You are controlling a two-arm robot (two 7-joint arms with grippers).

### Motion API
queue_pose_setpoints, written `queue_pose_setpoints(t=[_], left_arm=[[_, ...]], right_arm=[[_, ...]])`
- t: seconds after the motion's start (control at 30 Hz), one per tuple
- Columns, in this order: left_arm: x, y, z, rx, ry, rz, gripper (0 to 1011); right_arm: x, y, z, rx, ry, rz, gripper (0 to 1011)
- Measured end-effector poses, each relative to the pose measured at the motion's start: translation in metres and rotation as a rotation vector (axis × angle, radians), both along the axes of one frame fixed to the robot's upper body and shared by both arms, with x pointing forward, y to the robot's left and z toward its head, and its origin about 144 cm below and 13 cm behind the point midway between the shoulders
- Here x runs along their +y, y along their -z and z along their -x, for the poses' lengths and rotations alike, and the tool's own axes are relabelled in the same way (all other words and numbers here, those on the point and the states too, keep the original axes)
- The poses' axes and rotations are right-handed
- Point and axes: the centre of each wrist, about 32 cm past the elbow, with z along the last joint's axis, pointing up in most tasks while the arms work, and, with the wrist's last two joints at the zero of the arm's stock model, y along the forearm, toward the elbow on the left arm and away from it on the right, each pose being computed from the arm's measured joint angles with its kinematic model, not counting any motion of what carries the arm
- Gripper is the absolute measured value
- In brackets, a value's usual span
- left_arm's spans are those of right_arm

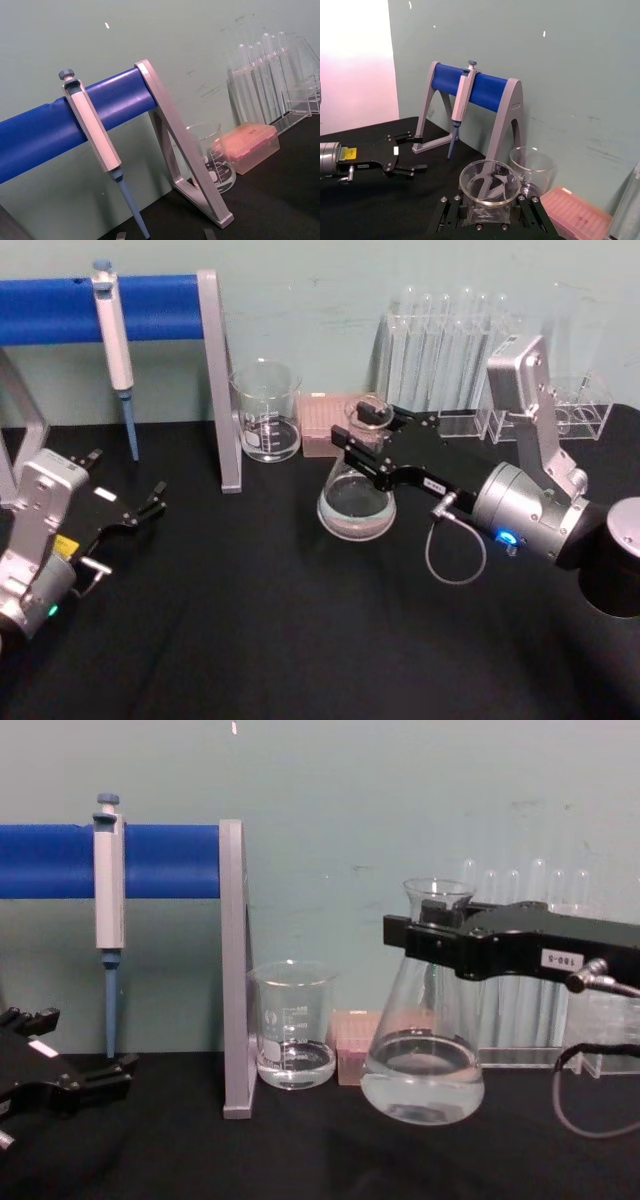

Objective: Grasp the erlenmeyer flask with one hand, shake it three times, then place it back.

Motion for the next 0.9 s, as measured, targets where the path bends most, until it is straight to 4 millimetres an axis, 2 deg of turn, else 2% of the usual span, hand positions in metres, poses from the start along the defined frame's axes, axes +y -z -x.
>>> queue_pose_setpoints(t=[0.5,0.9], left_arm=[[0.000,0.000,0.000,0.000,0.000,0.000,1001],[0.000,0.000,0.000,0.000,0.000,0.000,1001]], right_arm=[[0.009,0.003,-0.001,0.016,-0.083,0.002,449],[0.022,0.006,0.008,0.028,-0.252,0.013,449]])
